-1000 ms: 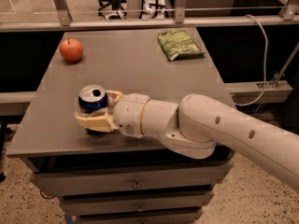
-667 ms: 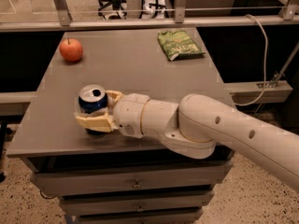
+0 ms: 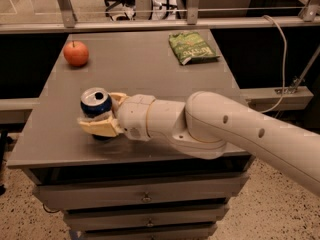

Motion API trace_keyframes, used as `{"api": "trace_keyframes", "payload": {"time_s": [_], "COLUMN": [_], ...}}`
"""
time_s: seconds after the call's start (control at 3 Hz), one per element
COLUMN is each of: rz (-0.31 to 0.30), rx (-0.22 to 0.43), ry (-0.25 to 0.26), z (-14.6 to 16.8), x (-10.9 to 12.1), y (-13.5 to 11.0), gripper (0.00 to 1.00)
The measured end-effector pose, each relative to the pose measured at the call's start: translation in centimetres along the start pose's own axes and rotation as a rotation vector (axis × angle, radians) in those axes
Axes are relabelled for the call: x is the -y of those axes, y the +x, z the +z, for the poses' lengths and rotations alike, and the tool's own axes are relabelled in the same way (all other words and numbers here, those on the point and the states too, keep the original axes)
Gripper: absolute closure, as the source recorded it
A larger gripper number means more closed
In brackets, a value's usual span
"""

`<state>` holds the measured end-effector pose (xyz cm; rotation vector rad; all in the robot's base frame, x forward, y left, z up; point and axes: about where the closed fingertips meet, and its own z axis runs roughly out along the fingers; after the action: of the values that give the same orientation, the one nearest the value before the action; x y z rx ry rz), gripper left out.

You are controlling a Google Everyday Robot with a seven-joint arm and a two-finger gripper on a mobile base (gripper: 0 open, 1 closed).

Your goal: Move pepsi can near green jalapeno chip bag

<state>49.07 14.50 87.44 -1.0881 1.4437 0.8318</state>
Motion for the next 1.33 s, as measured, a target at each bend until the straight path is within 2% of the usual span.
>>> {"api": "trace_keyframes", "payload": {"time_s": [0.33, 0.67, 1.33], "rz": [-0.047, -0.059, -0.037], "rx": [-0.021, -0.028, -0.051], "ry": [-0.026, -0.038, -0.029], "z": [0.8, 0.9, -0.8], "x": [0.6, 0.9, 1.6], "y": [-0.7, -0.7, -0.1], "gripper": [0.12, 0.0, 0.0]}}
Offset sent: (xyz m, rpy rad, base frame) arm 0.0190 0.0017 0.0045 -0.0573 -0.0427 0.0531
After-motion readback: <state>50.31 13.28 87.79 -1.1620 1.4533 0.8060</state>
